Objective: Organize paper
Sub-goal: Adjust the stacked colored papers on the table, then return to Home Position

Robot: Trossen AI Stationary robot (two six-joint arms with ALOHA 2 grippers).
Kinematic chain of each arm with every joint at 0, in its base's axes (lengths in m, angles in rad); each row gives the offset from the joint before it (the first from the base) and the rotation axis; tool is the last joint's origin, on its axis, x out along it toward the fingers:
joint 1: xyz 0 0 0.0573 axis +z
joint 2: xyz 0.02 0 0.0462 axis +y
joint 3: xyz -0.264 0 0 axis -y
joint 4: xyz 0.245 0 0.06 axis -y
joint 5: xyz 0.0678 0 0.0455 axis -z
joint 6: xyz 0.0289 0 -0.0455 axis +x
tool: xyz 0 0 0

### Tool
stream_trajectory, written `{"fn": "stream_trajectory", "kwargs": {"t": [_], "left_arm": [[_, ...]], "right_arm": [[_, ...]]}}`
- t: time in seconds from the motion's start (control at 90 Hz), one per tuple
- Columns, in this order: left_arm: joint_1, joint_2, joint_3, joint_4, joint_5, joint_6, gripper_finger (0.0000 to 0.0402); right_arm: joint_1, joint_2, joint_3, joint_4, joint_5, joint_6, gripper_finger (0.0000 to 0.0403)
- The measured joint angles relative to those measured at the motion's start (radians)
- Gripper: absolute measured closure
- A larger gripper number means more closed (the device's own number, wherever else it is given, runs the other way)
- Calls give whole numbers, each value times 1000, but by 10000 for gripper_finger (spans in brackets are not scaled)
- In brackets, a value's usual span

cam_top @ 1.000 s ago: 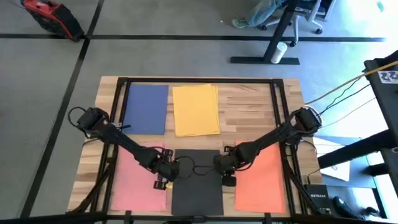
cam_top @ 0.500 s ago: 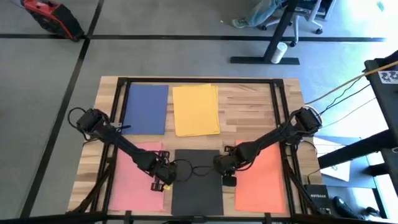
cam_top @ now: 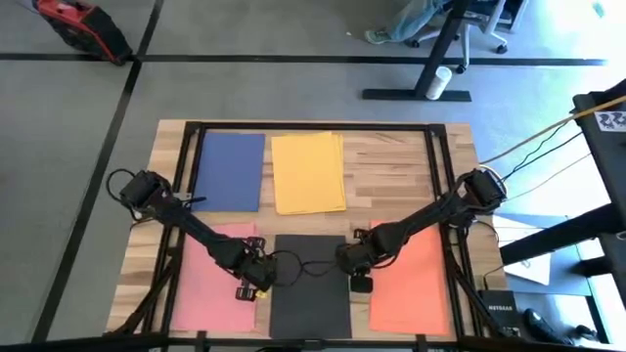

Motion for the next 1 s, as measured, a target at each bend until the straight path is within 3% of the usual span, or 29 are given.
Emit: {"fn": "stream_trajectory", "kwargs": {"t": [1.0], "left_arm": [[-46,-104,42,-51,-42,-46,400]], "right_arm": [[0,0,0,1,1,-5,403]]}}
